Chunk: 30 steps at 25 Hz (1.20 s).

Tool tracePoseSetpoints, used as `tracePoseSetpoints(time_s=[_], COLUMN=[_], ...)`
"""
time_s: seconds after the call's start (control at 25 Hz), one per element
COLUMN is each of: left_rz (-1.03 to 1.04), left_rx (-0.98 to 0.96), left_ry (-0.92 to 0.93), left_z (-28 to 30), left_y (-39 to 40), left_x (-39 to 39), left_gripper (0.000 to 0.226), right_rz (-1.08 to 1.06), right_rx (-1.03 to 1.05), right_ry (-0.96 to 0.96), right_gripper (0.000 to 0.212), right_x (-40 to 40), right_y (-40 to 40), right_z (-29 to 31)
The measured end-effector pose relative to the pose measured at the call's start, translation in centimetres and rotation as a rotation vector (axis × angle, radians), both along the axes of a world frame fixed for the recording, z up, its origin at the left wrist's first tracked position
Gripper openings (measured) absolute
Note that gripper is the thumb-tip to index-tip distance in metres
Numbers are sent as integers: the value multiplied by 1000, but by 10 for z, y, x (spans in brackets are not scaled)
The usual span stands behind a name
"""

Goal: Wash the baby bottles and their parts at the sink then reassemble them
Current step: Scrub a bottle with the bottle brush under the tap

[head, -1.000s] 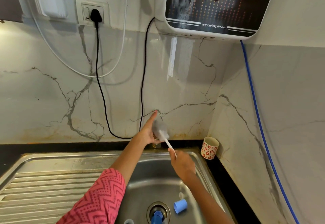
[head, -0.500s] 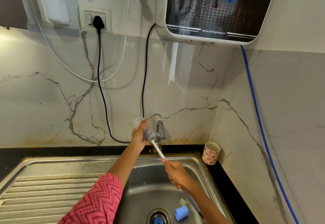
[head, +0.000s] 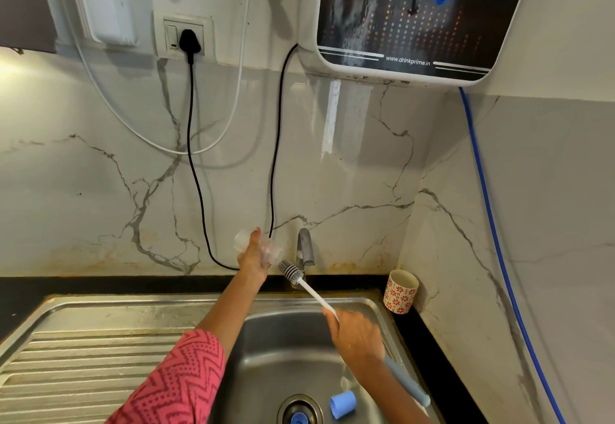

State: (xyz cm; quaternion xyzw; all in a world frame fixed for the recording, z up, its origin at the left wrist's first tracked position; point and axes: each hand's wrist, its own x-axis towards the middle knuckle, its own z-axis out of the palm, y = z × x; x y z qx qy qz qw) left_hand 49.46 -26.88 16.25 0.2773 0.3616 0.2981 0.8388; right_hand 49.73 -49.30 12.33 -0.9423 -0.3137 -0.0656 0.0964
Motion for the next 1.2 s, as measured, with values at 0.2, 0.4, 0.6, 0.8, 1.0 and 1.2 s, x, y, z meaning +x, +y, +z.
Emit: tracePoseSetpoints(time_s=[0.2,0.4,0.6,0.8,1.0,1.2], left_rz=[49,-190,-261,-222,-199,-75], left_rx=[3,188,119,151,220,128], left_ry=[21,81,-93,-140,-119,-113], left_z=[-3,-12,-24,-18,-15,-19], left_y=[-5,-21,-31,-16,-9,-8], left_x=[-1,2,-3,-12,-9,-6], left_gripper=[74,63,58,40,54,69], right_rz=[-35,11,37,25,66,-16], right_rx=[-10,-115,313,467,549,469], right_ry=[54,-12,603,961,1276,1192], right_gripper=[54,48,42,41,44,45], right_x=[-1,2,-12,-21,-12,-14], right_y=[2,9,23,17,6,-4], right_z=[2,10,11,26,26,22])
